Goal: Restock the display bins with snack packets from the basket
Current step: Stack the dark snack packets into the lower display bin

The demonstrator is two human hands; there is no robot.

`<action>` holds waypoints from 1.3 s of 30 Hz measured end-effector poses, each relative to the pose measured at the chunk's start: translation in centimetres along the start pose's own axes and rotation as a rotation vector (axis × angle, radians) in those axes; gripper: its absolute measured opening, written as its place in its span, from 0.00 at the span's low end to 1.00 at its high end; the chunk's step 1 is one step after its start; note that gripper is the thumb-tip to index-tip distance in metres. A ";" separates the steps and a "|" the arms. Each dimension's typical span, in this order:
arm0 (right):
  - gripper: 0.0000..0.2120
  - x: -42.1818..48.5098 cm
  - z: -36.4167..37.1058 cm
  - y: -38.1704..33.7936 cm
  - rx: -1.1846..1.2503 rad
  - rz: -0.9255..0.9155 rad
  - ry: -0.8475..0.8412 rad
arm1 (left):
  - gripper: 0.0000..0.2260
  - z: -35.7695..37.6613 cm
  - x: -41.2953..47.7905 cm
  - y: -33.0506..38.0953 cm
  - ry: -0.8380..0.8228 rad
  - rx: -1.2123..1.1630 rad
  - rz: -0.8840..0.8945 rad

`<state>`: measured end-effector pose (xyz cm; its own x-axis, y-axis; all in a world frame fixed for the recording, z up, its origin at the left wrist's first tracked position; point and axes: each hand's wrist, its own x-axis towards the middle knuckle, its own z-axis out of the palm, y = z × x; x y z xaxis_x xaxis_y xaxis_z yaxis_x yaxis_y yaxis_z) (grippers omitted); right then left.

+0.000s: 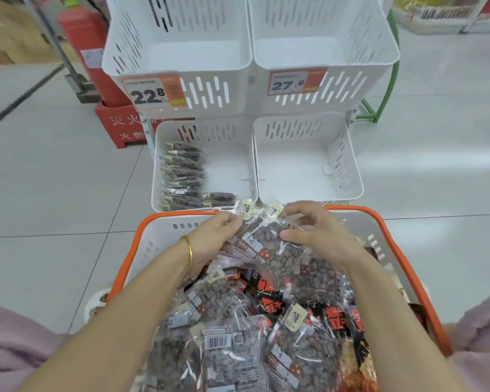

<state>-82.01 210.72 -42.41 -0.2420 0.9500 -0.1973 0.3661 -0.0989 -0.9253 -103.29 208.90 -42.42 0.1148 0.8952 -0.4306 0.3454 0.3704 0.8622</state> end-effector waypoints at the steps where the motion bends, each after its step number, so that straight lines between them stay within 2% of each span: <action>1: 0.14 0.3 0.1 -0.1 -0.010 -0.037 -0.006 | 0.22 -0.1 -0.2 0.3 -0.027 -0.073 -0.015; 2: 0.13 0.6 0.2 -0.3 -0.020 -0.069 -0.031 | 0.27 -0.3 -0.2 0.4 -0.051 -0.092 -0.008; 4: 0.13 1.3 0.7 -0.9 -0.041 -0.100 -0.092 | 0.29 -0.4 -0.1 0.5 -0.070 0.052 0.062; 7: 0.20 3.2 1.2 -2.1 -0.006 -0.113 -0.144 | 0.34 -1.3 1.0 0.4 -0.022 0.195 0.115; 10: 0.33 5.9 1.0 -3.8 0.002 -0.052 -0.315 | 0.24 -3.3 2.1 1.5 -0.003 0.135 0.183; 12: 0.33 8.1 1.1 -5.4 -0.016 0.018 -0.406 | 0.23 -4.9 3.4 2.4 0.061 0.163 0.246; 14: 0.27 10.8 1.5 -6.6 -0.050 -0.017 -0.356 | 0.27 -6.3 5.1 2.5 0.209 0.182 0.312; 16: 0.24 13.6 2.2 -7.3 -0.108 -0.115 -0.199 | 0.30 -7.9 6.9 1.6 0.435 0.158 0.345; 18: 0.25 16.5 3.1 -7.4 -0.349 -0.235 -0.018 | 0.27 -9.6 8.4 -0.4 0.636 0.361 0.318; 19: 0.26 17.7 3.7 -7.3 -0.531 -0.284 0.057 | 0.26 -10.2 9.1 -1.6 0.664 0.529 0.285; 21: 0.25 20.0 5.3 -6.5 -0.821 -0.339 0.113 | 0.25 -10.5 9.8 -3.9 0.607 0.796 0.227; 22: 0.24 21.0 6.3 -5.8 -0.905 -0.357 0.103 | 0.25 -10.3 10.1 -4.7 0.568 0.854 0.200; 26: 0.23 24.1 9.1 -2.2 -1.091 -0.331 0.005 | 0.25 -9.8 10.7 -5.6 0.579 0.852 0.191; 33: 0.28 25.8 10.5 1.2 -0.858 -0.285 -0.273 | 0.25 -9.8 10.9 -5.6 0.568 0.887 0.183; 37: 0.28 25.7 10.6 1.6 -1.043 -0.162 -0.357 | 0.25 -9.8 10.8 -5.5 0.571 0.897 0.182; 39: 0.26 26.0 10.8 1.7 -1.032 -0.139 -0.366 | 0.25 -9.8 10.8 -5.5 0.570 0.898 0.180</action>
<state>-97.40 232.06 -52.58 -0.5279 0.7719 -0.3542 0.8482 0.4586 -0.2649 -113.05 218.92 -49.23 -0.1389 0.9878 0.0708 0.9505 0.1129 0.2896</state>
